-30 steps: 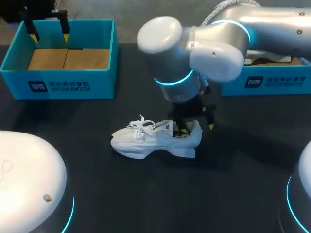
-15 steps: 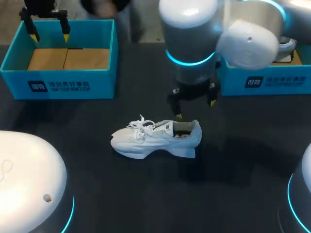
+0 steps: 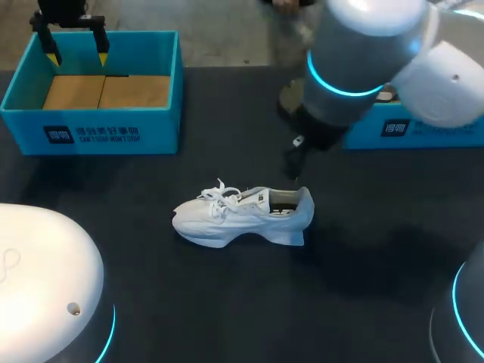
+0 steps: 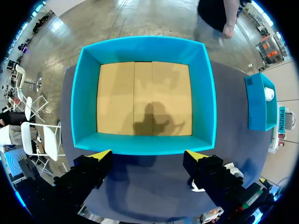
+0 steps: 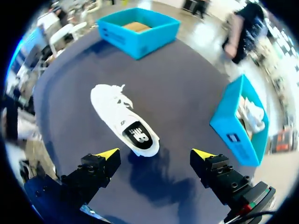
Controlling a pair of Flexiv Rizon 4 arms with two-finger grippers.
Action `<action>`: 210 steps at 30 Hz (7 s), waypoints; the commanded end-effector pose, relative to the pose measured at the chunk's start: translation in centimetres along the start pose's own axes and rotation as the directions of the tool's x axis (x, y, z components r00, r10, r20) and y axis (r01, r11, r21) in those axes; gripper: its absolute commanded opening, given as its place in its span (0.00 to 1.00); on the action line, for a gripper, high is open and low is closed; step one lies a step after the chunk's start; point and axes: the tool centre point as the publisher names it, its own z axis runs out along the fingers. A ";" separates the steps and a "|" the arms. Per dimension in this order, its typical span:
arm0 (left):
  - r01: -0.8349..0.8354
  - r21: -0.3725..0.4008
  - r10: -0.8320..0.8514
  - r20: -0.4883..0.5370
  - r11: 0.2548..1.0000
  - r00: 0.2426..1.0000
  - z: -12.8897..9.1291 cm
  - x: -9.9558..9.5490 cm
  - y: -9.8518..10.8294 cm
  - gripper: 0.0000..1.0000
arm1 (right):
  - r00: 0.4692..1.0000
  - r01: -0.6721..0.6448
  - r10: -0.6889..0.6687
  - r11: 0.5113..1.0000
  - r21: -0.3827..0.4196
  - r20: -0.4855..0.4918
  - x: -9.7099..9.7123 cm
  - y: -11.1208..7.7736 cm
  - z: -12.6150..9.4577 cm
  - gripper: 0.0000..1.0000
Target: Take the shoe out of the shoebox, open the shoe tongue, remove and reinsert the insole, then place the shoe into the shoebox
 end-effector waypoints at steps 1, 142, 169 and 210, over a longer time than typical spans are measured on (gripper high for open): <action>0.000 0.000 0.000 0.000 1.000 1.000 0.0 0.0 0.0 1.00 | 0.904 0.283 -0.357 0.912 -0.298 -0.234 -0.6 -0.9 0.2 1.00; 0.000 0.000 0.000 0.000 1.000 1.000 0.0 0.0 0.0 1.00 | 0.806 0.206 -0.514 0.708 -0.676 -0.293 3.2 -2.7 19.5 0.00; 0.000 0.000 0.000 0.000 1.000 1.000 0.0 0.0 0.0 1.00 | 0.791 0.226 -0.536 0.704 -0.673 -0.295 2.0 -3.0 19.5 0.00; 0.031 0.043 -0.032 0.001 0.999 0.999 -1.7 4.3 6.5 1.00 | 0.791 0.226 -0.536 0.704 -0.673 -0.295 2.0 -3.0 19.5 0.00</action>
